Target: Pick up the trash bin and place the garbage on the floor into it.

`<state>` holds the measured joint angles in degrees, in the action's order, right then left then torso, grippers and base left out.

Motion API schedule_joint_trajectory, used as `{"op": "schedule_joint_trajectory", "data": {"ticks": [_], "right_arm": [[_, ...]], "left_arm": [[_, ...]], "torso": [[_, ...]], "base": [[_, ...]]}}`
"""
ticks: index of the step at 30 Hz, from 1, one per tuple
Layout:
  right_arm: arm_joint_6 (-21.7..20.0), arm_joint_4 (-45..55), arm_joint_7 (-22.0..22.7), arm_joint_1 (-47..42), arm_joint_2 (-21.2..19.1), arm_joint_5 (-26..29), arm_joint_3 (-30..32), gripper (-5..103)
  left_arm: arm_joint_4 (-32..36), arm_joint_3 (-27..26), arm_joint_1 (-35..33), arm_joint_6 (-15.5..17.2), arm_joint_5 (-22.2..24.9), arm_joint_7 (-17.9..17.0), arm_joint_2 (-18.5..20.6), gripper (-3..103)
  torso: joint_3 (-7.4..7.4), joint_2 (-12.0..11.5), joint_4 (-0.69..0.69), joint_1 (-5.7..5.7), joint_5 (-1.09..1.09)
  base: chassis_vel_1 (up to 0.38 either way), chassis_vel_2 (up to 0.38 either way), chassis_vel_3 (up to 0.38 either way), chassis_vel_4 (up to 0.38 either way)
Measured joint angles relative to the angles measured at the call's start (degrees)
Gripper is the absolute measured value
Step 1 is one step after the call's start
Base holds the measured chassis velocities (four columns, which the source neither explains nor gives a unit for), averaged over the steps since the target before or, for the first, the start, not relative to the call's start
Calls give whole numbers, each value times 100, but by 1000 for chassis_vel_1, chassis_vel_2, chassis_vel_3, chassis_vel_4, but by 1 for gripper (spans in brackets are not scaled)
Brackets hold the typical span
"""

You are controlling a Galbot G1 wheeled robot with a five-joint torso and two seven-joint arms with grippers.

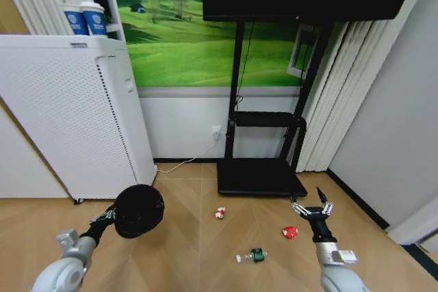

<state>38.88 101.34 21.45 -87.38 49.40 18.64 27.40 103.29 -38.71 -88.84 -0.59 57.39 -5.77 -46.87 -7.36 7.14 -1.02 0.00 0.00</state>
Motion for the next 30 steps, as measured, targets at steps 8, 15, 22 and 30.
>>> {"op": "schedule_joint_trajectory", "data": {"ticks": [8, 15, 22, 30], "right_arm": [[-337, 236, 364, -383, -76, -359, -80, 100], [-502, 107, 499, -325, -354, -426, -374, 100], [-636, -512, 654, 17, -682, -661, -839, 100], [-486, -1312, 526, 547, -1355, -1296, -1554, 100]], "left_arm": [[112, -112, -268, -54, -52, 12, -78, 7], [121, -157, -342, -88, -75, 37, -95, 7], [85, -129, -410, -129, -165, 102, -249, 7], [61, -74, -403, -144, -204, 117, -365, 7]], "torso": [[4, 1, 5, -1, -1], [3, 1, 2, -1, 1], [2, 1, 0, 0, 1], [2, 1, 1, -1, -1]], "base": [[22, -18, -28, 16], [41, 14, -40, -4], [-22, -7, 19, 4], [0, 0, 0, 0]]}}
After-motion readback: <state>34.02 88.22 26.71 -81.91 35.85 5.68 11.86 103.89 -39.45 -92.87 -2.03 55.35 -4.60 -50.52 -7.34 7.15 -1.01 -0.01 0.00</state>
